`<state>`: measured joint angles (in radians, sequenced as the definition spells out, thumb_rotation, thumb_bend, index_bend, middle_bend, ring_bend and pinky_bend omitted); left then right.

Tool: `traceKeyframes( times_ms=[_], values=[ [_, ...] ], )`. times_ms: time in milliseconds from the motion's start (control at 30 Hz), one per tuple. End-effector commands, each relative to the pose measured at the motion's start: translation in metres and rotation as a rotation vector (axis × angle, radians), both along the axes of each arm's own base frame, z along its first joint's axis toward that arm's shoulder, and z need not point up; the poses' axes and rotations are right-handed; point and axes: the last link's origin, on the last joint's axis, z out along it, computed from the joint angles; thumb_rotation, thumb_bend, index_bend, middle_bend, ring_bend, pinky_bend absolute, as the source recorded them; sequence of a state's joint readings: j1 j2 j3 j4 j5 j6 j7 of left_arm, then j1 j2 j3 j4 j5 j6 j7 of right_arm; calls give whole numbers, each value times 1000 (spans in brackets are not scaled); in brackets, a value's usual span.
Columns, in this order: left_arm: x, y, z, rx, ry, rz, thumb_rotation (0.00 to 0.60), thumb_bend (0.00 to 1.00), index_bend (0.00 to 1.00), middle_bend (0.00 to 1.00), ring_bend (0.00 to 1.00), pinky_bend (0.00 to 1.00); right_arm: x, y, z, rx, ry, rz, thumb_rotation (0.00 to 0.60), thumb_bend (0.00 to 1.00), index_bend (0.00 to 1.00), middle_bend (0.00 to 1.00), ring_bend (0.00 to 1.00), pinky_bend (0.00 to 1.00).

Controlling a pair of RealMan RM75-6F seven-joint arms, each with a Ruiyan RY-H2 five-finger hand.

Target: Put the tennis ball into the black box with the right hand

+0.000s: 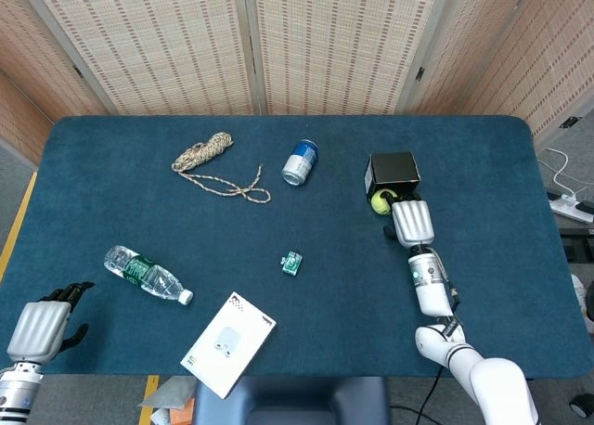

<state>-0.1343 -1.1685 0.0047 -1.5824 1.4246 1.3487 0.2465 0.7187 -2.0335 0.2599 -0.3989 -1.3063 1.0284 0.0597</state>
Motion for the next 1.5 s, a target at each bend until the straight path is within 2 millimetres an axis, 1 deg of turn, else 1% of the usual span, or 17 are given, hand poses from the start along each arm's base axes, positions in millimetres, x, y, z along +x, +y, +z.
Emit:
traceKeyframes(
  times_ms=[33, 133, 300, 467, 733, 800, 833, 867, 900, 933, 967, 1000, 1033, 1100, 1167, 1233, 1500],
  values=[
    [0, 0, 0, 1, -1, -1, 600, 330, 271, 391, 370, 562, 1, 2, -1, -8, 7, 9, 600, 195, 343, 526, 399, 382],
    [1, 0, 0, 1, -2, -2, 600, 331, 272, 390, 370, 561, 2, 4, -1, -19, 12, 14, 600, 198, 389, 569, 425, 516],
    [1, -1, 0, -2, -4, -6, 600, 330, 272, 390, 369, 562, 0, 8, -6, -10, 9, -2, 600, 202, 504, 684, 526, 601],
    [2, -1, 0, -1, -6, -8, 600, 331, 272, 390, 370, 561, -2, 12, -12, 18, 12, -30, 600, 202, 560, 724, 563, 635],
    [1, -1, 1, 2, -3, -4, 600, 331, 271, 390, 369, 562, -2, 7, -17, 44, 35, -48, 600, 202, 563, 712, 559, 636],
    [1, 0, 1, 1, -2, -3, 600, 331, 272, 390, 369, 562, -2, 4, -17, 47, 39, -49, 600, 202, 563, 684, 539, 636],
    [0, 0, 1, 1, -2, -1, 600, 331, 271, 390, 370, 562, -2, 2, -17, 54, 40, -51, 600, 202, 563, 645, 495, 618],
    [0, 0, 1, 1, 0, 0, 600, 331, 271, 390, 369, 562, -3, 1, -17, 62, 41, -52, 600, 201, 560, 565, 404, 550],
    [0, 0, 1, 0, 1, 1, 600, 330, 272, 390, 369, 562, -4, 1, -18, 69, 40, -55, 600, 201, 549, 502, 338, 493],
    [0, 0, 0, -1, 2, 2, 600, 331, 271, 390, 369, 562, -5, 0, -18, 76, 32, -58, 600, 199, 508, 374, 211, 368],
    [-1, 0, 0, -1, 2, 4, 600, 330, 272, 390, 369, 561, -6, 0, -17, 81, 24, -58, 600, 197, 454, 272, 114, 266],
    [-1, 0, 0, -2, 2, 5, 600, 330, 272, 390, 369, 562, -7, 0, -17, 83, 22, -56, 600, 196, 410, 211, 64, 212],
    [-1, 0, 0, -2, 3, 5, 600, 331, 272, 390, 369, 562, -7, 0, -17, 87, 22, -53, 600, 195, 335, 125, 12, 136],
    [0, 0, 0, -4, 3, 4, 600, 331, 271, 390, 370, 562, -8, 1, -16, 91, 25, -45, 600, 193, 243, 30, 0, 62],
    [0, 0, -1, -6, 2, 1, 600, 331, 271, 390, 370, 562, -8, 3, -16, 97, 18, -35, 600, 193, 207, 1, 0, 35],
    [1, 0, -1, -6, 1, -1, 600, 330, 271, 390, 370, 561, -8, 4, -16, 102, 8, -27, 600, 193, 192, 0, 0, 34],
    [2, -1, 0, 1, -7, -7, 600, 331, 271, 390, 369, 562, -5, 10, -16, 109, -5, 2, 600, 193, 191, 0, 0, 34]
  ],
)
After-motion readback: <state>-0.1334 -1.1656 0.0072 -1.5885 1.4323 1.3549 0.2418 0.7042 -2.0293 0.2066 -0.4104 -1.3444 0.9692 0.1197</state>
